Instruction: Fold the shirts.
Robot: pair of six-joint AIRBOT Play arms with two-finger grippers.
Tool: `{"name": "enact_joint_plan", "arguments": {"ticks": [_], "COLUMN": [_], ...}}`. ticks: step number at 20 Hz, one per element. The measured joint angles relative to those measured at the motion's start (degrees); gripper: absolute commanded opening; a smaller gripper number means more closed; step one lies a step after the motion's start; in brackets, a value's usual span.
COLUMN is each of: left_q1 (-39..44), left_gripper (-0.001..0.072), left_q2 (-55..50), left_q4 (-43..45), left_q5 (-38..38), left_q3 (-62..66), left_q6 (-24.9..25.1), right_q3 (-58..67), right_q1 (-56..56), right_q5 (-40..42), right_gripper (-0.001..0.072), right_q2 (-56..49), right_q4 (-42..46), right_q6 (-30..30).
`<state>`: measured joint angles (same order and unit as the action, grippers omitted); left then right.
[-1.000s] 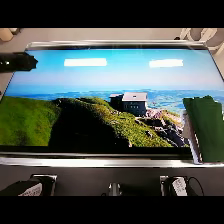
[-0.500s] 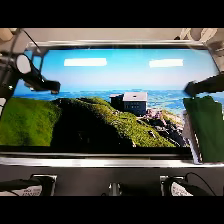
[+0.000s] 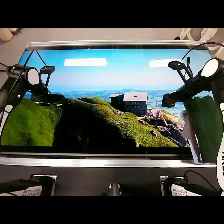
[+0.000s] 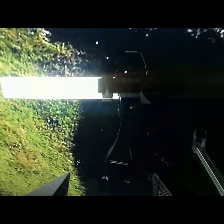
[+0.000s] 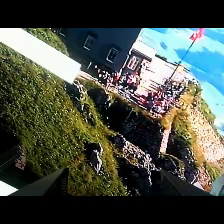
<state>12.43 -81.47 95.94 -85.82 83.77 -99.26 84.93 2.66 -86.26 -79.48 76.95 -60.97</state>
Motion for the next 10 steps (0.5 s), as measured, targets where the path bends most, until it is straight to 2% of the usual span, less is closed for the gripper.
{"name": "enact_joint_plan", "arguments": {"ticks": [10], "left_q1": [0.00], "left_gripper": [0.0618], "left_q2": [0.04], "left_q4": [-0.22], "left_q5": [-0.09], "left_q3": [-0.35], "left_q6": [-0.22], "right_q3": [0.00], "right_q1": [-0.33], "right_q5": [-0.52], "right_gripper": [0.0615], "right_q2": [-0.24], "right_q4": [0.37], "right_q6": [-0.02]}}
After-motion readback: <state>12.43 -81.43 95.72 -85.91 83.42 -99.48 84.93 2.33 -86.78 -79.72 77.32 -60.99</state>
